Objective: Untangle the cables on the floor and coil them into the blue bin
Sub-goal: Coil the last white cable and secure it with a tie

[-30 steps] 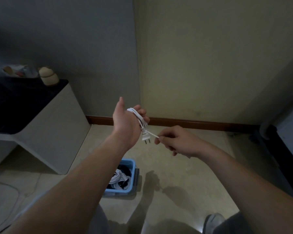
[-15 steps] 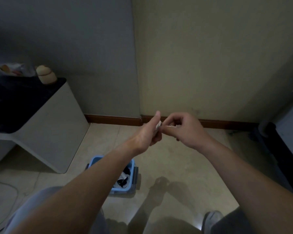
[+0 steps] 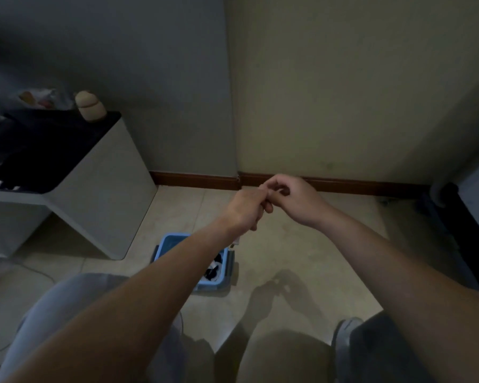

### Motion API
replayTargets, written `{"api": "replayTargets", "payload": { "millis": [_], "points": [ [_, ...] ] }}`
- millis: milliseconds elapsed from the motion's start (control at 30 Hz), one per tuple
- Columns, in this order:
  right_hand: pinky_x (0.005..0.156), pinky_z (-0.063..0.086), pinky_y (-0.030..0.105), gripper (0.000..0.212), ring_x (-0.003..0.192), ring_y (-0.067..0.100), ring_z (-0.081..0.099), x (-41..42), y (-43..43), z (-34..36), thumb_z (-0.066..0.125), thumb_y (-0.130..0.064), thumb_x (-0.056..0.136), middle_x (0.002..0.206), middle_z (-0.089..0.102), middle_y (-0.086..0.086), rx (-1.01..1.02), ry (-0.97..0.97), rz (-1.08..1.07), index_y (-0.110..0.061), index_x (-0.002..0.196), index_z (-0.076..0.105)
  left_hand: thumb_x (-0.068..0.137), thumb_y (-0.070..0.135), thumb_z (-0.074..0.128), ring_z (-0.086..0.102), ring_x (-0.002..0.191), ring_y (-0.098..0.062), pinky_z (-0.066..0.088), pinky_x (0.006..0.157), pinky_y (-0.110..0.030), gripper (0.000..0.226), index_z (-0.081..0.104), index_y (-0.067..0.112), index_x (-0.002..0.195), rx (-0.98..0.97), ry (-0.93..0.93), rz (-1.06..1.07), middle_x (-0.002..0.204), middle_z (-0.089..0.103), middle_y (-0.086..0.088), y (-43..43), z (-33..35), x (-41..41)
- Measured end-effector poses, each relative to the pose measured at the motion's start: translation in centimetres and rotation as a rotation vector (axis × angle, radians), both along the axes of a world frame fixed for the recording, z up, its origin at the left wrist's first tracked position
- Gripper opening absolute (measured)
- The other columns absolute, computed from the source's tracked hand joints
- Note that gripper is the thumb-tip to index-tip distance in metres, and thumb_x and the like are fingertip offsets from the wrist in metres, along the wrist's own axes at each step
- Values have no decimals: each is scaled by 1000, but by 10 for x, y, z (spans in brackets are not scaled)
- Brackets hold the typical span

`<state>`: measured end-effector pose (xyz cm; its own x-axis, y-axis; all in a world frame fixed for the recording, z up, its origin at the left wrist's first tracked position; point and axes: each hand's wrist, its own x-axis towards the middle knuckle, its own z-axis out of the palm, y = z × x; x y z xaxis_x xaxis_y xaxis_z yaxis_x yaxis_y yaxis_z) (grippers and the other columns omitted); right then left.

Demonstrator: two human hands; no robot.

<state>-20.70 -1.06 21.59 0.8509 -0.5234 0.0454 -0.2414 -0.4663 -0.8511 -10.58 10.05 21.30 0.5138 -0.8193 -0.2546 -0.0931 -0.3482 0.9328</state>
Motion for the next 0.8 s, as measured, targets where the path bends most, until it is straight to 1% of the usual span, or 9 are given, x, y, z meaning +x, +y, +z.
{"api": "replayTargets", "payload": {
  "millis": [233,333,400,433,500,567,667,733,800],
  "points": [
    [75,52,45,18,77,23,63,1,37,-53,54,-20,94,78,67,-2,-36,260,75,-28,82,65,103,43,38,51,54,-15,37,53,-28,53,64,15,66,250,-271,-26,60,56,2,40,-45,-6],
    [79,51,37,14,89,20,63,-2,50,-96,53,-24,96,98,68,-2,-70,373,78,-24,102,66,104,36,37,60,67,-21,37,59,-32,44,61,16,73,354,-294,-27,73,63,-5,64,-83,-11],
    [90,49,35,27,107,23,60,-8,57,-134,50,-23,97,120,64,5,-87,472,69,-16,120,62,103,28,37,64,90,-31,44,68,-34,33,62,10,90,462,-245,-28,95,66,-14,81,-114,-12],
    [95,47,35,31,115,25,58,-11,61,-154,49,-22,97,128,61,8,-83,523,75,-14,125,60,103,28,39,65,95,-33,49,74,-37,33,63,7,96,524,-228,-11,99,67,-15,90,-128,-12],
    [100,44,35,36,123,27,54,-19,69,-190,47,-20,97,137,56,11,-47,626,98,-14,131,56,101,34,43,67,92,-31,54,80,-38,38,68,6,92,641,-270,-56,90,69,-11,106,-148,-12],
    [99,44,34,39,124,29,53,-28,78,-222,48,-20,97,140,54,12,14,722,112,-14,135,53,99,36,48,65,90,-32,52,79,-38,39,68,7,84,714,-267,-87,85,64,-10,119,-168,-9],
    [95,45,32,41,119,29,56,-41,94,-261,54,-25,97,138,56,12,63,816,138,-17,136,51,93,39,54,63,90,-29,50,80,-36,33,66,11,80,813,-292,-144,89,65,-10,134,-192,-3],
    [92,47,32,40,116,28,58,-46,109,-287,57,-25,95,137,57,10,79,862,185,-21,135,52,92,38,54,67,92,-28,54,84,-37,37,71,6,86,875,-277,-188,93,70,-10,141,-213,-2],
    [92,48,32,39,114,27,59,-49,126,-306,57,-19,94,135,59,9,125,901,259,-20,133,55,95,36,52,69,95,-27,56,86,-37,37,71,5,103,954,-267,-238,99,72,-10,146,-224,-6]
  ]
}}
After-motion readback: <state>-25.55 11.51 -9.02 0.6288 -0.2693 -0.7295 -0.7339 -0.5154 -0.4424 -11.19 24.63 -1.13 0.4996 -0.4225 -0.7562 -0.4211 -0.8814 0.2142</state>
